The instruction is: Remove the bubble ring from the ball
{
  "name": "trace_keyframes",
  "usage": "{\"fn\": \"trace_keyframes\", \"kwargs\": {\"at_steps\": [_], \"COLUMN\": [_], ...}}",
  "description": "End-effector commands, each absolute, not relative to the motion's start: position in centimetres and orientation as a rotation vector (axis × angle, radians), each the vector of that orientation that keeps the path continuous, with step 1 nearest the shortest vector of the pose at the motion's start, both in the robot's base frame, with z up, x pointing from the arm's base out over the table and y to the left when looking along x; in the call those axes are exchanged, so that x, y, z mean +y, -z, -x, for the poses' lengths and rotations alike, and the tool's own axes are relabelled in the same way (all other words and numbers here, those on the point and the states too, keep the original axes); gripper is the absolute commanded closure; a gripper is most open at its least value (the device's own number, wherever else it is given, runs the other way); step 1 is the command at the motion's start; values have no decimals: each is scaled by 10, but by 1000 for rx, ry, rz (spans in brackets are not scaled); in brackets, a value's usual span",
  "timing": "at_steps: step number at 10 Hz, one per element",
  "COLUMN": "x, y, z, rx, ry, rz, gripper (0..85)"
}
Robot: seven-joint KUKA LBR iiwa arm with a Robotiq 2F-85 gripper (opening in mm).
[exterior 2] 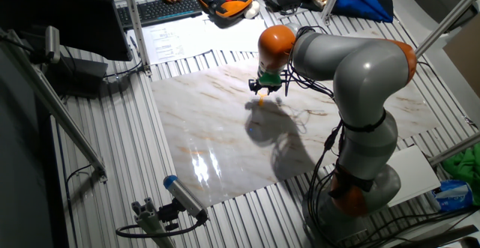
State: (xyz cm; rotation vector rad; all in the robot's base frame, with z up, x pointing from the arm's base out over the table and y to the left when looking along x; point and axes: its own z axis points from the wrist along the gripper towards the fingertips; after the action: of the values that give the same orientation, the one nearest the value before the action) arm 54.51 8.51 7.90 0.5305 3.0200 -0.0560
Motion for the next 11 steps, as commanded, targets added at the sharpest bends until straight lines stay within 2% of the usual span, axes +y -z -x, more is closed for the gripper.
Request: {"fn": "trace_keyframes", "kwargs": {"at_steps": [1, 11], "x": [84, 82], "y": [-79, -85], "z": [-546, -547], "rx": [3022, 3041], "ry": [59, 63], "rz": [-538, -554], "gripper": [340, 340]}}
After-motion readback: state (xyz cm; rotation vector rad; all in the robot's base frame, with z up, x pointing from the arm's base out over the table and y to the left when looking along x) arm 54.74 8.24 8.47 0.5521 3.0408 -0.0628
